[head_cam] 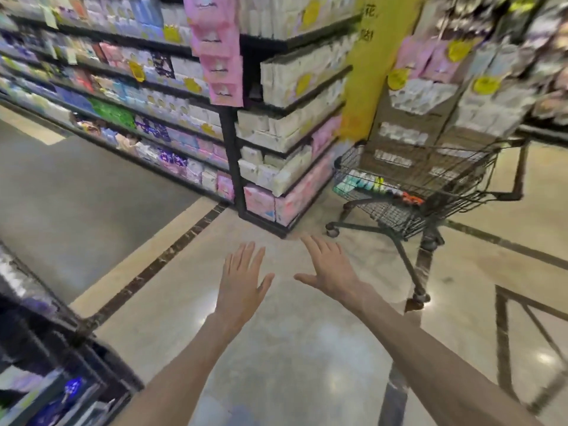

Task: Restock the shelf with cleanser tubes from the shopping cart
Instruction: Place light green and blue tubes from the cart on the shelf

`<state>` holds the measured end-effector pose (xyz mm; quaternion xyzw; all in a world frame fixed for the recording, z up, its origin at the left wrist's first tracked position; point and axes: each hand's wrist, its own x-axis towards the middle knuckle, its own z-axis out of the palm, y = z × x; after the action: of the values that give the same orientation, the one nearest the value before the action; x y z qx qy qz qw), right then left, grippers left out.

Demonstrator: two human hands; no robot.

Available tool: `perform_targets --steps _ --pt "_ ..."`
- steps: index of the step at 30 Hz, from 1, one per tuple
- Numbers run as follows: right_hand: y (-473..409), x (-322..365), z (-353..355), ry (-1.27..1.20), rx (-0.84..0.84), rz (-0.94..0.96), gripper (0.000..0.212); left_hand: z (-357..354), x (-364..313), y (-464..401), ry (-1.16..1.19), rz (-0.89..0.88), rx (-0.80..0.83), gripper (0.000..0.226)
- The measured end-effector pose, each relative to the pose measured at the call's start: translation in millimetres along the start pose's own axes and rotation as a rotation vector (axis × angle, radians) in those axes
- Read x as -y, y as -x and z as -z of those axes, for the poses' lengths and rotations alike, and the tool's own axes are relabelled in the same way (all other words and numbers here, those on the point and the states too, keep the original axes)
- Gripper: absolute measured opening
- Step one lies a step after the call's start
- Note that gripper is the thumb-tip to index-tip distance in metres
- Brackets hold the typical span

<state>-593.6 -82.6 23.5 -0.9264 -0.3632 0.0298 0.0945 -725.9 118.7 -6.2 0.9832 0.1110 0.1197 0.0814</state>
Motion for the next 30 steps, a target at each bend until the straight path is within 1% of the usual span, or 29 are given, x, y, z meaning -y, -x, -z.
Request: perform_targets --steps 3,7,12,15,19,22,26,30 --pt "-8 -50 4 -0.009 -0.013 -0.091 0.093 -29 -29 -50 0.054 -0.110 0.049 0.064" --pt "-32 -116 4 -0.003 -0.014 -0.208 0.094 -69 -67 -129 0.072 -0.201 0.111 0.067" --pt "-81 -196 10 0.008 -0.002 -0.343 0.095 -112 -103 -236 0.113 -0.301 0.177 0.065" --pt "-115 -238 17 0.017 0.002 -0.401 0.094 -131 -119 -301 0.104 -0.353 0.189 0.066" --pt "-162 -288 25 0.006 0.006 -0.484 0.094 -156 -138 -383 0.121 -0.405 0.255 0.068" --pt "-192 -320 31 -0.003 -0.017 -0.521 0.092 -172 -153 -432 0.143 -0.430 0.280 0.071" --pt "-234 -369 32 -0.032 -0.001 -0.576 0.091 -195 -174 -494 0.175 -0.447 0.326 0.073" --pt "-279 -423 24 -0.089 0.002 -0.600 0.091 -232 -191 -559 0.208 -0.453 0.324 0.074"
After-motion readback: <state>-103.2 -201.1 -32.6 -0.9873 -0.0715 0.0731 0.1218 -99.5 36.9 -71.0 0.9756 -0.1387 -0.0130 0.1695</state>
